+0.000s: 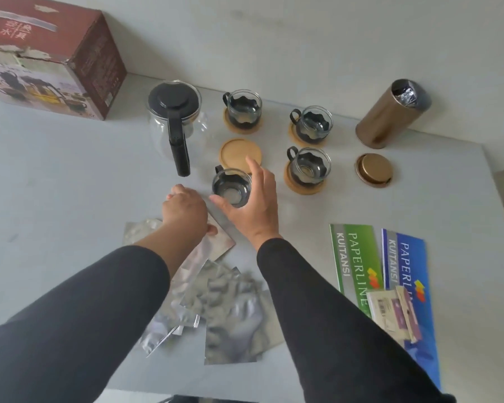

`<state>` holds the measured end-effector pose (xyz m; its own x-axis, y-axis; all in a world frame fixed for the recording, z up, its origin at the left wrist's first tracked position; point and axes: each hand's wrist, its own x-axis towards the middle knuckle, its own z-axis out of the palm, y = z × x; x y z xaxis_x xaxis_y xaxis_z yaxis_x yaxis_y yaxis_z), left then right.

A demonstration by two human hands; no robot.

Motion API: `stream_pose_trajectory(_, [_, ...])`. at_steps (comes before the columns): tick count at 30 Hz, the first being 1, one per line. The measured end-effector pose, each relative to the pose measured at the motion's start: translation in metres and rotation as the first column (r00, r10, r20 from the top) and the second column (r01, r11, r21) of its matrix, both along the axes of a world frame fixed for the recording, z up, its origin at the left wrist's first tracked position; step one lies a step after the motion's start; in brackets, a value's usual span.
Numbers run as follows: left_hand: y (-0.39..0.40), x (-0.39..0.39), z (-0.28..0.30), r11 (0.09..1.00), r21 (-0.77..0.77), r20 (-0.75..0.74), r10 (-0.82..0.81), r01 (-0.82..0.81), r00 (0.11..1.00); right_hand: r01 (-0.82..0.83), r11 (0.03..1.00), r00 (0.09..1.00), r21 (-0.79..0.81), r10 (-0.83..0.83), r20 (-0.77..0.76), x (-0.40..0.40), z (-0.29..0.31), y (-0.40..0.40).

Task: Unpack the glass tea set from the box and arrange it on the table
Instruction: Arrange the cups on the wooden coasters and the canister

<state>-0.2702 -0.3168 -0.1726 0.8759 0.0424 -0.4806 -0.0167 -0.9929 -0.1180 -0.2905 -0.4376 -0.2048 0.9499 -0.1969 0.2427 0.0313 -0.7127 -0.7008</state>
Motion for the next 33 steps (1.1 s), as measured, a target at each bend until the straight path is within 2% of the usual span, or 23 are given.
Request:
stream_pose_trajectory(8, [0.005,-0.004,-0.001,0.998,-0.06,0.042,0.001,0.001,0.999,-0.036,0.999,0.996,0.031,0.038,-0.086,0.005,-0.003,0.01])
stream_pose_trajectory(13, [0.007,-0.005,-0.001,0.995,-0.098,0.041,0.023,-0.019,0.999,-0.035,0.999,0.998,0.018,0.035,-0.046,0.019,0.012,-0.002])
stream_pose_trajectory(23, [0.003,-0.003,-0.003,0.996,-0.077,0.031,0.039,-0.036,0.999,-0.138,0.988,0.972,0.076,0.149,-0.179,0.078,0.027,-0.03])
stream_pose_trajectory(33, [0.0,0.001,-0.004,0.993,-0.082,-0.005,0.088,-0.088,0.996,-0.203,0.975,0.953,0.092,0.218,-0.211,0.093,0.02,-0.032])
